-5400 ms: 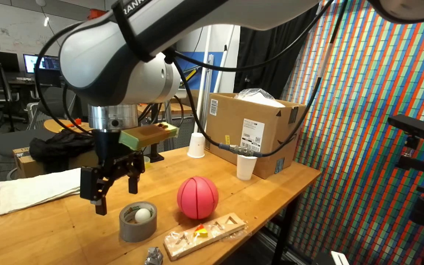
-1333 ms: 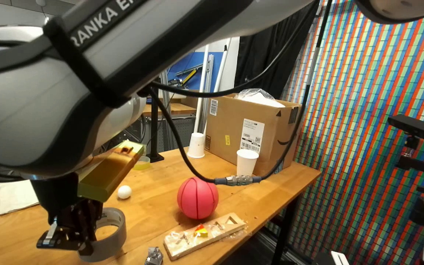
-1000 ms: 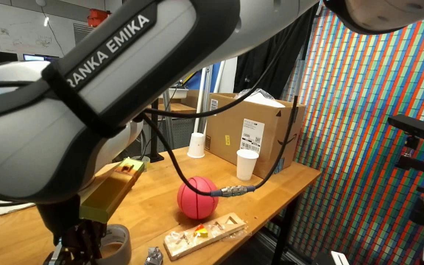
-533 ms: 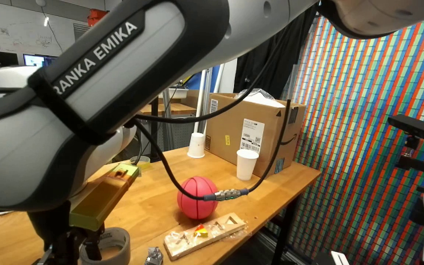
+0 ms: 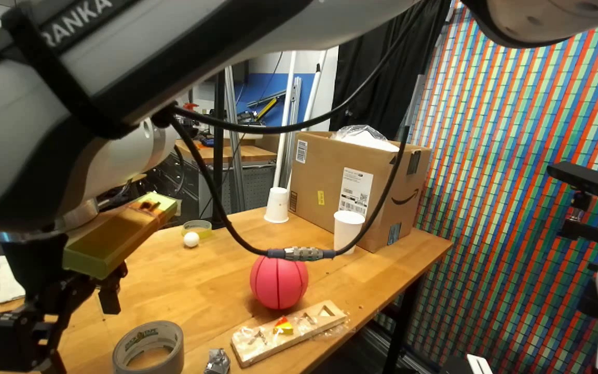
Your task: Move the seal tape and pick up the white ball and put it in the cup, then pick up the red ball and place it on the seal tape
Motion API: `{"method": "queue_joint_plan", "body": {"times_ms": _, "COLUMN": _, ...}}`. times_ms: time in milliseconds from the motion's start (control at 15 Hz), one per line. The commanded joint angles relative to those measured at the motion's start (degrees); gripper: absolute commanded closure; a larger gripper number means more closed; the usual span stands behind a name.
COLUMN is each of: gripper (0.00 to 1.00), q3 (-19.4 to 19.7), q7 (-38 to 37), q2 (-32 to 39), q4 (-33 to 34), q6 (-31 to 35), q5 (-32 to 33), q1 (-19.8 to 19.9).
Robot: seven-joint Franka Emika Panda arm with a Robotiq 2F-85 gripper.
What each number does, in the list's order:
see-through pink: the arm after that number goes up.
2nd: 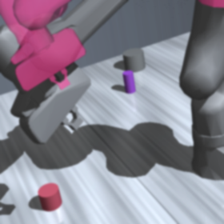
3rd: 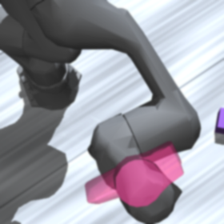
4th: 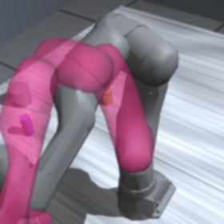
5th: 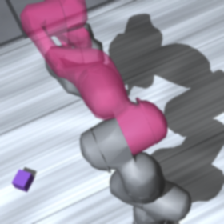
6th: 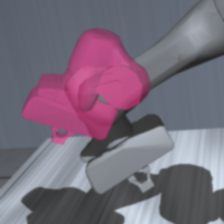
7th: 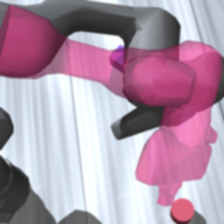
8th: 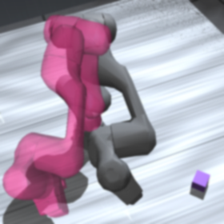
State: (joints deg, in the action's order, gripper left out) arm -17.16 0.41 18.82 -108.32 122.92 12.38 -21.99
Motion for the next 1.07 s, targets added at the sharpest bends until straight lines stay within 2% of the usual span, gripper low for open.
{"method": "queue_joint_plan", "body": {"times_ms": 0, "gripper": 0.0, "q3": 0.3, "q7": 0.7, "q2": 0.9, "q4": 4.4, "q6": -2.8, "q5": 0.5, "q1": -0.5}}
{"method": "queue_joint_plan", "body": {"times_ms": 400, "gripper": 0.0, "q3": 0.9, "q7": 1.2, "q2": 1.9, "q4": 5.7, "q6": -3.9, "q5": 0.5, "q1": -0.1}}
{"method": "queue_joint_plan", "body": {"times_ms": 1000, "gripper": 0.0, "q3": 1.2, "q7": 0.5, "q2": 1.5, "q4": 4.2, "q6": -2.5, "q5": 0.0, "q1": 0.1}}
